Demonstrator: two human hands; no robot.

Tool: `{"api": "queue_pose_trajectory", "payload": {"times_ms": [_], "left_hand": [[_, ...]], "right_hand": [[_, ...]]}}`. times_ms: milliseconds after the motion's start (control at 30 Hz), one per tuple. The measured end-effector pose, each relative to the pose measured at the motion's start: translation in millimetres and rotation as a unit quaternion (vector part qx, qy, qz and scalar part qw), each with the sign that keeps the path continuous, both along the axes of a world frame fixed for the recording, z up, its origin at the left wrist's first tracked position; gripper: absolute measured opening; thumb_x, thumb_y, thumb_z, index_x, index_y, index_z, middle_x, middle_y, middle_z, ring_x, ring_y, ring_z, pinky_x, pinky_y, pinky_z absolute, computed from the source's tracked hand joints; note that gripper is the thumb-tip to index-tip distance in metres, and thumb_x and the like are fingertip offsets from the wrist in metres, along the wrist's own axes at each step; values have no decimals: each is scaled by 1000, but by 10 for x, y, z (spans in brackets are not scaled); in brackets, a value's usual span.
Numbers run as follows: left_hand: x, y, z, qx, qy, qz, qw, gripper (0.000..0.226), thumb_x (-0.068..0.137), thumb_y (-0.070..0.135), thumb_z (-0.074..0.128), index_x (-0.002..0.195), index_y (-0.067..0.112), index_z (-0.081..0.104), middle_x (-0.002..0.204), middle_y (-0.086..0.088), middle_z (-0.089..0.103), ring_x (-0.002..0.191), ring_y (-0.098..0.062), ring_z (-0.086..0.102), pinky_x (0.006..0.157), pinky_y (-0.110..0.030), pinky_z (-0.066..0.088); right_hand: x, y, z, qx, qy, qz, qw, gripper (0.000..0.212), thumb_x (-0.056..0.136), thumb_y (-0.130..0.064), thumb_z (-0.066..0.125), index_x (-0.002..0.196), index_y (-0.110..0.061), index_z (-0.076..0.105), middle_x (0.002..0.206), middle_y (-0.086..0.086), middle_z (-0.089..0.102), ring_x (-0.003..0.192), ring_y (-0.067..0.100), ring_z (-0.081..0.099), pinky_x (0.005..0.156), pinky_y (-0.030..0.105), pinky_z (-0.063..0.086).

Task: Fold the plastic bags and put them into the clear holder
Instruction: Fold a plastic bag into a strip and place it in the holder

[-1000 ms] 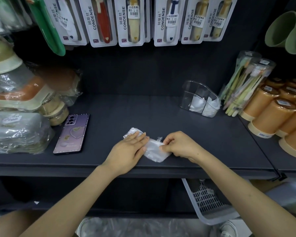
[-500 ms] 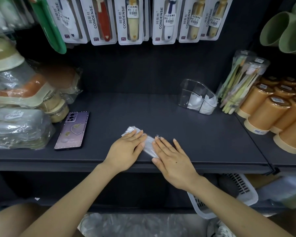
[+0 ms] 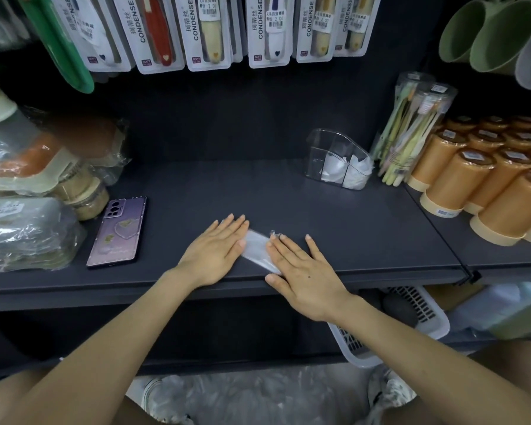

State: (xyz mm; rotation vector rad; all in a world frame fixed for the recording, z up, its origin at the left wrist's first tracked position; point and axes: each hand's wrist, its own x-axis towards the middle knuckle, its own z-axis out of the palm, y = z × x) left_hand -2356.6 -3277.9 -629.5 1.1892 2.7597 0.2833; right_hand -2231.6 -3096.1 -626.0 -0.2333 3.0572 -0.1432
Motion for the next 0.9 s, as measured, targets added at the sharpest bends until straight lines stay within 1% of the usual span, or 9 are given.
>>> {"api": "queue_pose_trajectory", "payload": {"times_ms": [67, 267, 367, 533, 667, 733, 767, 833, 900], "left_hand": [[-4, -12, 23, -6, -4, 6, 1000, 51, 105, 36, 14, 152, 20, 2, 160, 7, -1, 144, -2, -9, 113, -17, -14], [22, 0, 11, -11, 16, 9, 1000, 51, 106, 33, 14, 153, 20, 2, 161, 7, -3, 146, -6, -8, 115, -20, -13], [31, -4, 1, -7, 19, 10, 1000, 51, 106, 32, 14, 153, 20, 3, 160, 7, -2, 146, -5, -8, 114, -19, -13], [32, 2, 11, -9, 12, 16, 1000, 51, 106, 33, 13, 153, 20, 3, 161, 8, -2, 147, -5, -8, 115, -20, -12], [39, 3, 9, -8, 9, 15, 1000, 50, 106, 33, 13, 153, 21, 3, 160, 8, -2, 146, -5, -8, 116, -21, -11], [43, 3, 13, -11, 11, 19, 1000, 51, 105, 33, 12, 153, 20, 3, 161, 7, -3, 147, -6, -8, 117, -22, -11], [44, 6, 15, -14, 11, 22, 1000, 51, 105, 33, 12, 153, 20, 2, 161, 7, -3, 147, -6, -8, 117, -22, -10], [65, 17, 15, -21, 6, 32, 999, 51, 105, 33, 11, 153, 19, 1, 161, 6, -4, 147, -7, -9, 117, -24, -10], [97, 34, 10, -23, 3, 52, 998, 52, 105, 33, 11, 154, 18, 1, 161, 4, -5, 147, -9, -9, 119, -26, -9]], "right_hand": [[62, 44, -18, 2, 5, -5, 1000, 98, 70, -68, -35, 151, -19, -8, 160, -6, -8, 143, 6, -19, 118, 44, -14], [296, 219, 92, 0, 1, -44, 999, 105, 65, -68, -41, 152, -21, -4, 159, -9, -8, 141, 3, -19, 118, 41, -15], [221, 64, 129, -23, 66, -46, 996, 91, 84, -63, -24, 151, -12, 11, 159, 1, 12, 146, 11, 1, 117, 39, -7], [230, -93, -64, -2, 56, -6, 998, 80, 98, -57, -5, 145, -9, 37, 152, 5, 34, 144, 17, 24, 115, 41, 7], [386, 101, 16, -65, 68, -18, 995, 83, 93, -58, -10, 146, -16, 39, 153, -6, 28, 144, 10, 22, 120, 36, 5], [364, 88, 76, -112, 167, -105, 974, 70, 98, -52, 11, 118, -15, 66, 127, 1, 63, 118, 20, 59, 107, 40, 38], [322, 69, 76, -113, 239, -160, 951, 57, 97, -48, 26, 95, -14, 72, 99, 3, 72, 89, 24, 67, 87, 38, 50], [199, -3, 53, -86, 286, -249, 921, 44, 88, -46, 44, 68, -15, 68, 71, 2, 63, 63, 26, 59, 63, 34, 46], [76, -122, 42, -89, 227, -306, 920, 40, 82, -49, 55, 70, -14, 70, 76, 5, 62, 70, 29, 59, 66, 35, 44]]}}
